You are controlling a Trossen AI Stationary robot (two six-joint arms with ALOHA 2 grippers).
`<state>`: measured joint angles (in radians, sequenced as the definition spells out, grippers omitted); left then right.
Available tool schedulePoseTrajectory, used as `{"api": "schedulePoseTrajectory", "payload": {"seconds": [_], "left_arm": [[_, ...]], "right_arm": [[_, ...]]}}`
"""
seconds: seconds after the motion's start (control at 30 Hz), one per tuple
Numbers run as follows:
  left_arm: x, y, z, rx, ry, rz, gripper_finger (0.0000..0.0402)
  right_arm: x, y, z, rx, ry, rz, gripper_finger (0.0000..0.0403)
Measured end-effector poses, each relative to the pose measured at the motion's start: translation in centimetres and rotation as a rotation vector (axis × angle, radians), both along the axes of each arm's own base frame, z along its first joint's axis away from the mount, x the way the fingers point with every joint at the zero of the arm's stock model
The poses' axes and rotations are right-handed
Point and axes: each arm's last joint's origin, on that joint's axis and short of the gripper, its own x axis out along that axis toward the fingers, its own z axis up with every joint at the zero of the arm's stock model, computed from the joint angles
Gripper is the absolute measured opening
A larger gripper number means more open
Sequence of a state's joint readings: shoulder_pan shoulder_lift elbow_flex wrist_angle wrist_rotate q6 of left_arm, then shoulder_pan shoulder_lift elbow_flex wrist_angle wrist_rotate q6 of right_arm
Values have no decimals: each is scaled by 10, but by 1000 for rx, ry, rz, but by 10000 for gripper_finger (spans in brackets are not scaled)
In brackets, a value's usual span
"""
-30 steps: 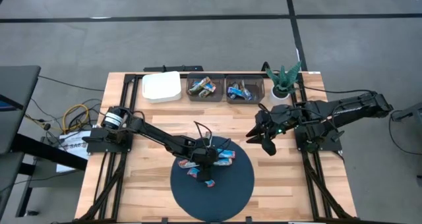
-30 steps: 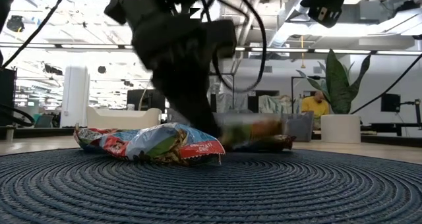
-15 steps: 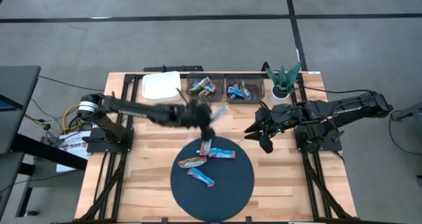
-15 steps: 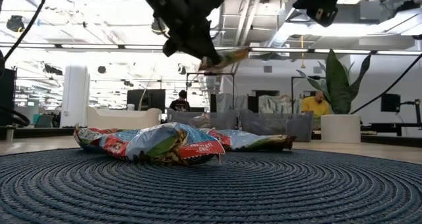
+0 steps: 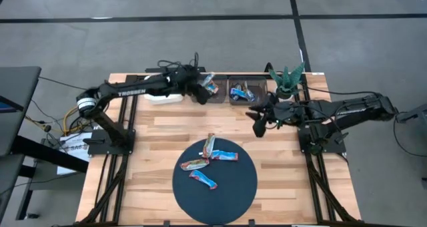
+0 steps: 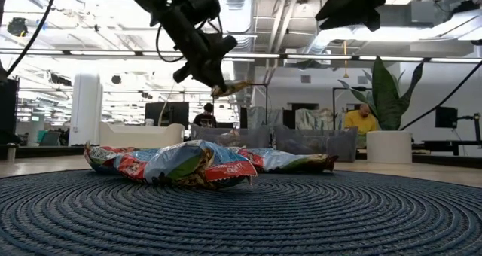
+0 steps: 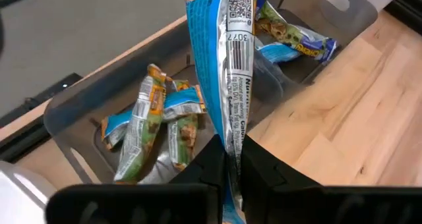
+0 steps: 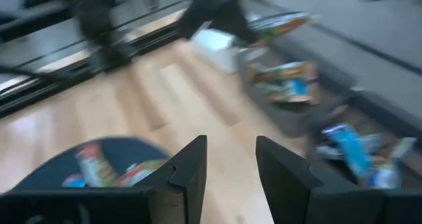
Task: Pick and place Granola Bars by type
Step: Put the orange granola bar into the left black transparent bin
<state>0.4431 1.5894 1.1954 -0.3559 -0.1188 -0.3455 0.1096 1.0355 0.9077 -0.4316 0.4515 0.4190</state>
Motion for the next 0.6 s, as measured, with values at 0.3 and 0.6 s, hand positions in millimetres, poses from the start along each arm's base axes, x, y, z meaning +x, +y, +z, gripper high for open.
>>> {"api": "schedulePoseTrajectory", "payload": {"seconds": [0.3,0.6], "left_arm": [[-10,22,1,-21,-34,-22,27],[-9,34,-17,-87,1,-82,56]], "right_arm": [[0,-19,0,6,-10,-118,122],[0,-21,0,9,-10,-123,122]]}}
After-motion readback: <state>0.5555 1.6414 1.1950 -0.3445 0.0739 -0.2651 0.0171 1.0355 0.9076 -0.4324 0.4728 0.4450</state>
